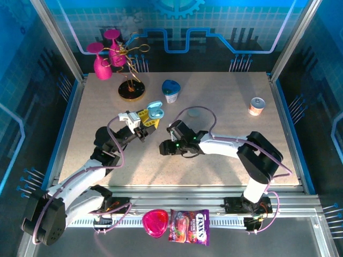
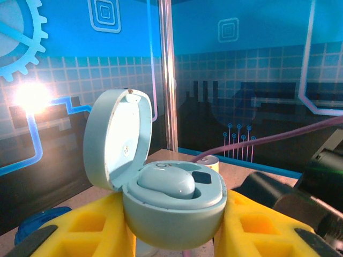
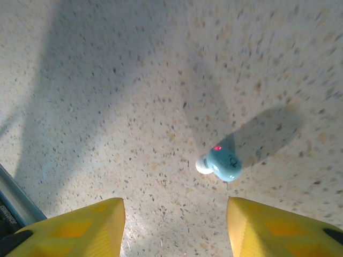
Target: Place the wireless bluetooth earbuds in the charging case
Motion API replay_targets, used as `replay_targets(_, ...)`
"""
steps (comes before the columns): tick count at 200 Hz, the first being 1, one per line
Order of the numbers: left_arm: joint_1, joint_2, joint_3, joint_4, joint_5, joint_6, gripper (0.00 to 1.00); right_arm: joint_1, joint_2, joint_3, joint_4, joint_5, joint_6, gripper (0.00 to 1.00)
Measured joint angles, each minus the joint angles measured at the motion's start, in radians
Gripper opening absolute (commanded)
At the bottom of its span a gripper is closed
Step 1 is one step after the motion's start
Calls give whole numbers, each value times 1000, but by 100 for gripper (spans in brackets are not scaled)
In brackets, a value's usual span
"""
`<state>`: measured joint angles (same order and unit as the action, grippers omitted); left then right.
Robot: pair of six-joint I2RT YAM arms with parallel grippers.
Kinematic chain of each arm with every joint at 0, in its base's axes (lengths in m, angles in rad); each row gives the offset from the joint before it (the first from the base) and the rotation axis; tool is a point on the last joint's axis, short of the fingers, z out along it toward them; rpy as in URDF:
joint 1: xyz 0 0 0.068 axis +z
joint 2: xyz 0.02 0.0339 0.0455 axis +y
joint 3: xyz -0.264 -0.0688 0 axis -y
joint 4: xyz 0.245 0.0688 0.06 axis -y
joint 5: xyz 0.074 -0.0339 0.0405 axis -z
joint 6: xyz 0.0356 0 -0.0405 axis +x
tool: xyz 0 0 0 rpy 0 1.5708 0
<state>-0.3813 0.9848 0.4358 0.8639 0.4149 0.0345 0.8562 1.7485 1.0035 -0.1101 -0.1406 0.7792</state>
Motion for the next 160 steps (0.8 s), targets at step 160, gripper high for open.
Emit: replay_targets(160, 0, -2, 0, -7, 0, 0, 32, 6, 129, 107, -21, 39, 13, 52)
